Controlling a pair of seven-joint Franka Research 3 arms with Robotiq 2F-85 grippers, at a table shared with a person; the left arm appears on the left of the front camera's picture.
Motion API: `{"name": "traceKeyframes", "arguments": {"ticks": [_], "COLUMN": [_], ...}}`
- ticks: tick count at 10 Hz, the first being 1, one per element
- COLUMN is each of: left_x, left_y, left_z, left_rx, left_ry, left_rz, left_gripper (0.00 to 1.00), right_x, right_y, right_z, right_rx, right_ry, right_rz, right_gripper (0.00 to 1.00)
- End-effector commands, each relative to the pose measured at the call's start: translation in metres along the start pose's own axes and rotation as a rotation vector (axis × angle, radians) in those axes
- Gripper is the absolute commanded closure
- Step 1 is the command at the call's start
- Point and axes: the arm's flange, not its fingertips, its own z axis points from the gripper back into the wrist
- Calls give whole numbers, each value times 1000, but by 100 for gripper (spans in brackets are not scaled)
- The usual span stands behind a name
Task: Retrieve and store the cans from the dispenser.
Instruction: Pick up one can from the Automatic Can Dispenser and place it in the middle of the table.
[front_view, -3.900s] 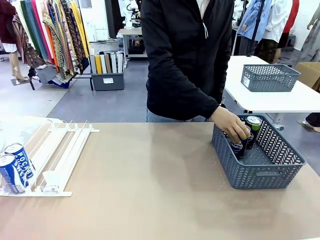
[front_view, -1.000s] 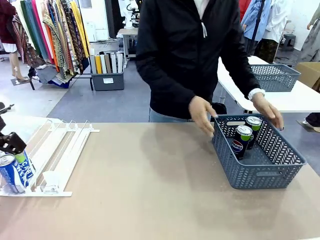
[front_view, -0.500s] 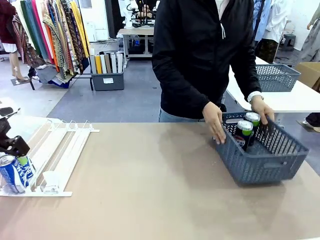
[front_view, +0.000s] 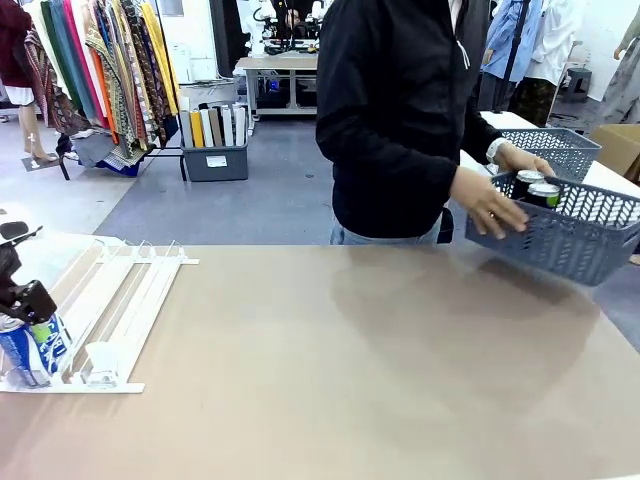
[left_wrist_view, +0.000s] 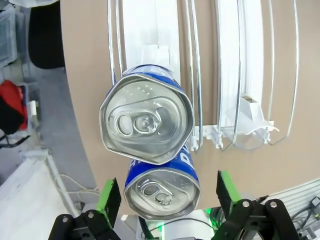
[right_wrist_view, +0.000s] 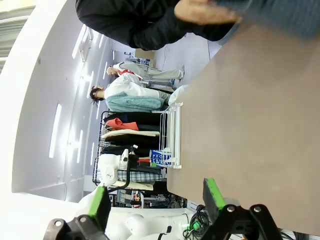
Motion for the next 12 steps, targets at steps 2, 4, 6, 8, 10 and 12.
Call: {"name": "traceKeyframes", "arguments": {"ticks": [2, 4, 6, 8, 10, 12], "left_x": [5, 5, 6, 6, 6, 2], "left_y": [-2, -2, -2, -3, -3, -3], "left_z": [2, 2, 1, 0, -1, 9], "left_rx": [5, 5, 9, 11, 11, 11], "left_ry": [1, -34, -49, -47, -40, -50], "left_rz": [22, 20, 21, 16, 18, 26], "left_gripper": [0, 100, 100, 100, 100, 100], "right_x": [1, 1, 1, 1, 1, 1], "right_y": [0, 0, 0, 0, 0, 0], "right_z": [0, 0, 0, 0, 0, 0], "right_rx": [12, 12, 12, 12, 12, 12], "right_ry": [-2, -2, -2, -2, -2, -2], "right_rz": [26, 26, 26, 26, 26, 26], "right_gripper": [0, 0, 0, 0, 0, 0]}}
